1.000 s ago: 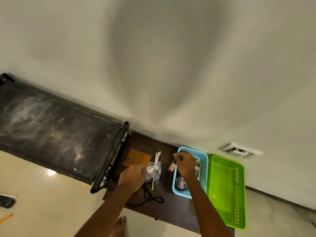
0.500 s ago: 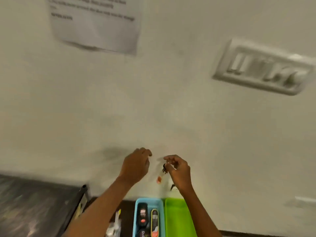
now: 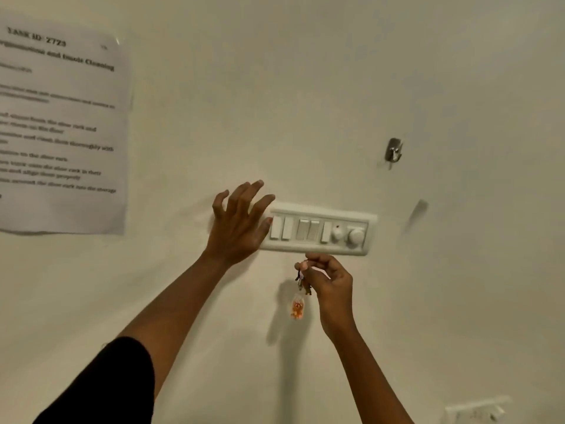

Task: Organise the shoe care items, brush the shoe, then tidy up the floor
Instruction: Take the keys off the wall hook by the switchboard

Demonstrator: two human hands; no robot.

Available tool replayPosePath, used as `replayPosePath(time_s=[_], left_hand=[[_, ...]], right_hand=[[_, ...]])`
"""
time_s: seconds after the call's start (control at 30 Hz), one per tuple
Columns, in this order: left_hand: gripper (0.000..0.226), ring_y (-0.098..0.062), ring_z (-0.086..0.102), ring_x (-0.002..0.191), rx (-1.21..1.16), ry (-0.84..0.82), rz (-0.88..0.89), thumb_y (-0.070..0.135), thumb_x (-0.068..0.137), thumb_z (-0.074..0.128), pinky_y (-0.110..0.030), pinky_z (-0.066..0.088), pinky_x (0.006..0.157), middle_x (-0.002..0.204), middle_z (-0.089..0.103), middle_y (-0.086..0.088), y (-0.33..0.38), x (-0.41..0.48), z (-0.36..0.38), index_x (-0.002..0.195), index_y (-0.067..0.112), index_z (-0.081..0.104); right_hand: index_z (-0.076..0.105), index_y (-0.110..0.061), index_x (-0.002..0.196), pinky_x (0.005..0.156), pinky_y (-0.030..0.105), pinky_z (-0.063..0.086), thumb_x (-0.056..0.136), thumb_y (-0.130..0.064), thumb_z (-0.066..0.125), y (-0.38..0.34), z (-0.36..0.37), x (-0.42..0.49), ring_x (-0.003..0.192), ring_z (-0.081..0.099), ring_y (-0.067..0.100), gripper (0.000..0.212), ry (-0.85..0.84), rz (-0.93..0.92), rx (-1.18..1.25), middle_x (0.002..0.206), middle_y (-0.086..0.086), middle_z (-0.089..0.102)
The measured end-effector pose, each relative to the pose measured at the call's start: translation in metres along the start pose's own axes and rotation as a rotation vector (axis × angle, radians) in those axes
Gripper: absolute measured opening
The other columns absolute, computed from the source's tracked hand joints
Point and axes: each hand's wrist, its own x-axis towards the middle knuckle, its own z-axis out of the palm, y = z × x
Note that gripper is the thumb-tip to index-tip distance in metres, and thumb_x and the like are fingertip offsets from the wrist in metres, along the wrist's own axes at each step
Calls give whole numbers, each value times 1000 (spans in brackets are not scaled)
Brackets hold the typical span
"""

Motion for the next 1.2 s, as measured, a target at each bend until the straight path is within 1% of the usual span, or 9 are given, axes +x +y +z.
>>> replayPosePath(time_s=[0.13, 0.23, 0.37, 0.57, 0.6, 0.67, 0.73, 0.87, 1.2], left_hand=[[40, -26, 39, 126, 67, 44, 2, 40, 93, 41, -46, 24, 102, 139, 35, -7, -9, 2, 25, 127, 20, 41], [42, -25, 42, 125, 182, 85, 106, 41, 94, 43, -46, 28, 100, 137, 41, -7, -12, -4, 36, 128, 16, 43], [42, -25, 43, 123, 171, 101, 90, 43, 96, 36, -46, 29, 99, 133, 43, -7, -14, -3, 33, 126, 15, 43], [42, -25, 45, 122, 166, 127, 96, 43, 96, 35, -45, 30, 98, 130, 51, -9, -12, -2, 35, 125, 14, 46], [42, -25, 46, 122, 171, 134, 96, 43, 96, 35, -45, 30, 98, 130, 52, -9, -12, -2, 35, 125, 14, 46], [42, -25, 46, 122, 183, 148, 95, 43, 96, 36, -45, 31, 98, 128, 56, -9, -13, -2, 36, 124, 14, 46], [41, -25, 46, 122, 192, 152, 91, 42, 96, 37, -45, 31, 98, 127, 57, -10, -12, -2, 36, 124, 14, 46], [41, -25, 46, 122, 193, 161, 90, 43, 95, 37, -45, 31, 97, 128, 56, -9, -13, -2, 37, 123, 14, 47], [40, -24, 46, 121, 187, 141, 85, 43, 96, 35, -44, 30, 97, 127, 56, -8, -13, -2, 36, 122, 15, 46]], right_hand=[[65, -12, 97, 60, 20, 52, 77, -13, 76, -24, -8, 31, 67, 66, 10, 23, 33, -124, -100, 73, -9, 67], [67, -12, 97, 60, 20, 53, 76, -14, 77, -39, -14, 63, 63, 65, 8, 23, 141, -191, -75, 73, -3, 71], [71, -12, 97, 70, 28, 55, 76, -14, 77, -58, -21, 104, 70, 63, 15, 22, 309, -272, -33, 86, 7, 72], [70, -7, 99, 70, 29, 57, 78, -15, 75, -98, -38, 160, 70, 70, 19, 23, 545, -418, -208, 87, 7, 72], [70, -7, 99, 74, 26, 55, 78, -16, 75, -104, -43, 168, 74, 69, 18, 24, 590, -448, -270, 90, 8, 72], [69, -6, 102, 71, 8, 46, 78, -16, 75, -112, -52, 182, 80, 65, 15, 27, 651, -495, -366, 94, 9, 71], [67, -4, 105, 64, -4, 36, 77, -14, 74, -118, -58, 192, 81, 64, 14, 30, 669, -504, -417, 93, 11, 71], [65, -3, 104, 63, -6, 33, 75, -14, 76, -118, -66, 202, 87, 69, 21, 34, 656, -484, -468, 91, 15, 71], [61, -7, 106, 67, 10, 44, 77, -16, 75, -89, -68, 202, 87, 69, 20, 34, 626, -463, -498, 99, 9, 70]])
